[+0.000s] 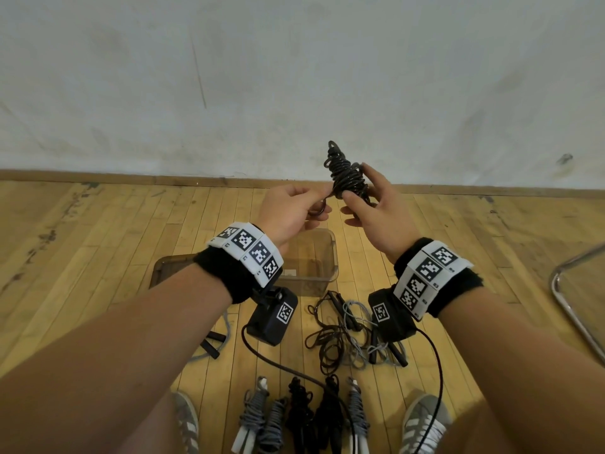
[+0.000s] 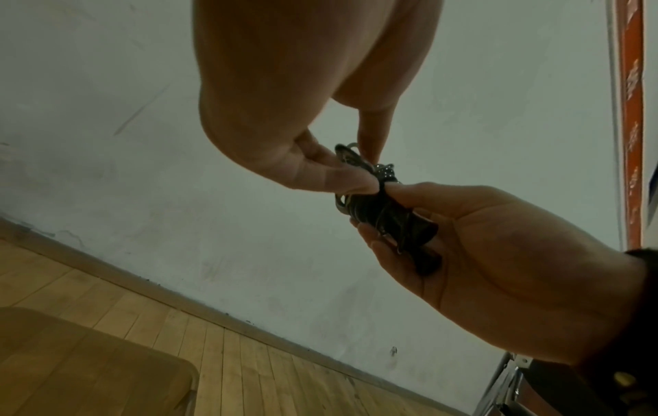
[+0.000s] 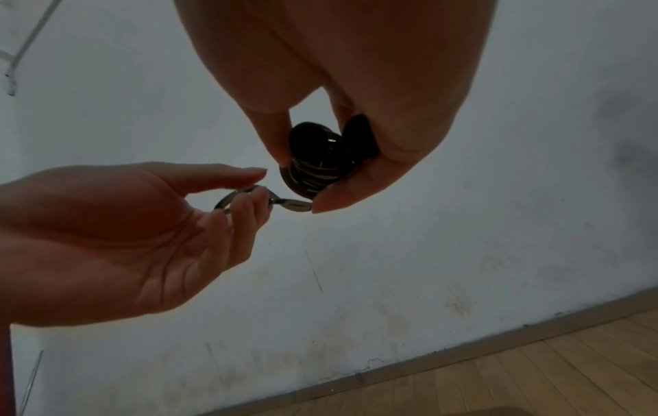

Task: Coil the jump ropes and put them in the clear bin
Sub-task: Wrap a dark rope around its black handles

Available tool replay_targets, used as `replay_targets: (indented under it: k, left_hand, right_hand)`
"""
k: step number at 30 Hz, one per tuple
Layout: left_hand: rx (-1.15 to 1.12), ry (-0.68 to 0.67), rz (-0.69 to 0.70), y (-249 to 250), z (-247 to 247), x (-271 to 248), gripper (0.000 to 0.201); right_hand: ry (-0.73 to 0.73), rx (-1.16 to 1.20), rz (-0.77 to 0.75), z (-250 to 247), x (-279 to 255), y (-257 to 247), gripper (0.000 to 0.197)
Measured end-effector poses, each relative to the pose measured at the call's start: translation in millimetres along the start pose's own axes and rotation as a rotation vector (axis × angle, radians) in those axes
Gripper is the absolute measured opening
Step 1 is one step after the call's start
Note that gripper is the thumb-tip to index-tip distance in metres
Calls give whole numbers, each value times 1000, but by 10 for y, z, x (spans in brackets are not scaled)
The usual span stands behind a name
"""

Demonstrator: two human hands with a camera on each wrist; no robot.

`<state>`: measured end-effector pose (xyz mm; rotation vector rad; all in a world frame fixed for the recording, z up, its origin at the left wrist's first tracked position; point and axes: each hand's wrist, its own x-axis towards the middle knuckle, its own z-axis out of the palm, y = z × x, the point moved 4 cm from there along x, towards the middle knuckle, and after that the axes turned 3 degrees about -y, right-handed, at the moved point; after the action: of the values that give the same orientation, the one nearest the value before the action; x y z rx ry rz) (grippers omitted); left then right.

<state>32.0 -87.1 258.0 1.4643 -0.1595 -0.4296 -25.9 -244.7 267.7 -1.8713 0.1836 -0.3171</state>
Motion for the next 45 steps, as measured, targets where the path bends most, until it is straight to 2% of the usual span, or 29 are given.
replay_targets:
  k: [3, 7, 13, 16, 20, 25, 30, 35, 38, 45]
  left_hand:
    - [-40, -15, 32, 23, 16, -16, 24]
    - [-105, -60, 65, 101, 29, -55, 23]
    - [-109, -118, 113, 133, 56, -95, 21]
    - [-34, -119, 141, 114, 48, -88, 27]
    - [164, -19, 250, 127, 17, -43, 25]
    - [276, 25, 342, 141, 15, 4, 28]
    - [298, 36, 320, 117, -25, 55, 32]
    - [342, 102, 268, 60, -59, 59, 31]
    - [333, 108, 251, 75, -67, 43, 31]
    - [309, 69, 260, 52, -46, 34, 11]
  right_hand:
    - [0, -30, -9, -12, 9, 30, 67]
    - [39, -28, -16, -33, -2, 35, 57]
    - [56, -60, -38, -71, -17, -4, 57]
    - [32, -136, -52, -72, -19, 21, 57]
    - [35, -289, -88, -42, -26, 27, 59]
    - [20, -400, -148, 19, -52, -10, 62]
    - [-48, -372, -175, 124, -94, -19, 54]
    - [-92, -297, -102, 176, -110, -2, 39]
    - [-89, -304, -113, 172, -113, 0, 41]
    - [-63, -271, -61, 118, -64, 55, 48]
